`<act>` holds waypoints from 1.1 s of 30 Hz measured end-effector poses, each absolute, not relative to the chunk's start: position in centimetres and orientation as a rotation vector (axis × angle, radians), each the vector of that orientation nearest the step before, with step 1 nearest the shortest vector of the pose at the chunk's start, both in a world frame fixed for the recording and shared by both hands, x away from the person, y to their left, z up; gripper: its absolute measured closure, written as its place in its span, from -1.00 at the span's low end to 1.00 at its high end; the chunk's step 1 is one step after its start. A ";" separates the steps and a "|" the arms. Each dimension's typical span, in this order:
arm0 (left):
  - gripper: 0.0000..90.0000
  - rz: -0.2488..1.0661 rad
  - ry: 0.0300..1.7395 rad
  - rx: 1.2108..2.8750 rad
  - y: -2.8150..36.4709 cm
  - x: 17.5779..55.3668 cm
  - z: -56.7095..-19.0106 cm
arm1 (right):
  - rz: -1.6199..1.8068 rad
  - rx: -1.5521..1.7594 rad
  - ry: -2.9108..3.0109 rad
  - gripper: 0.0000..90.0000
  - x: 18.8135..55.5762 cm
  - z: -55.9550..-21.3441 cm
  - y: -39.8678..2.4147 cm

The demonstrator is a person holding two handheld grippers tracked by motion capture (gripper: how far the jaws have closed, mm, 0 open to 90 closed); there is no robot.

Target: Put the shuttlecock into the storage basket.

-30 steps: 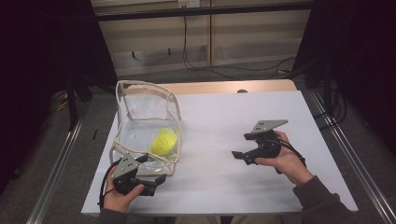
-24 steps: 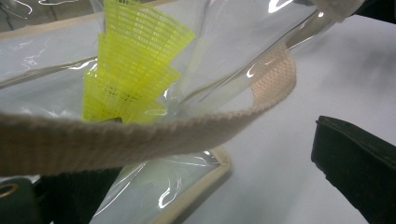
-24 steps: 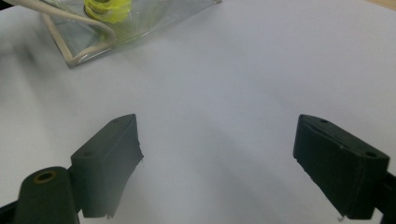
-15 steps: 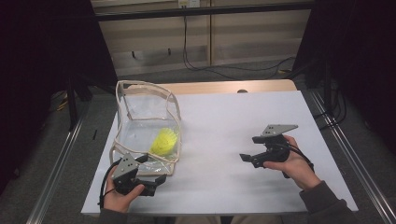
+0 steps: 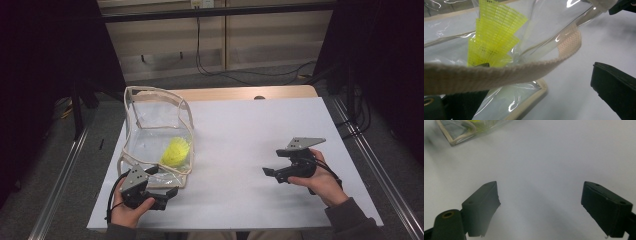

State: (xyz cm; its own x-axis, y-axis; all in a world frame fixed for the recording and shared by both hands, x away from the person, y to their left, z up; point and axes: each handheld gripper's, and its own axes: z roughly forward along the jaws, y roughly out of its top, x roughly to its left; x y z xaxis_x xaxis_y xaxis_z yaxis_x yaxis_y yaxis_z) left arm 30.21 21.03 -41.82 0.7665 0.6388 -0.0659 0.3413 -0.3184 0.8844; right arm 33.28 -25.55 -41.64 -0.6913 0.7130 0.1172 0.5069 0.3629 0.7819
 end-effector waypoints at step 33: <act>-0.93 0.367 0.747 1.933 21.0 30.2 -41.8 | 1.239 1.107 2.367 -0.70 32.3 -42.9 -27.1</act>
State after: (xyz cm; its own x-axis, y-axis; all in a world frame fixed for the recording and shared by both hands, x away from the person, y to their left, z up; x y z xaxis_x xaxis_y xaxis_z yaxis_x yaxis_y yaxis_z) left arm 30.22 20.97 -41.82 0.7640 0.6420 -0.0641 0.3421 -0.3189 0.8839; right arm 32.31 -27.14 -42.85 -0.6804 0.7229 0.1201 0.5108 0.3503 0.7851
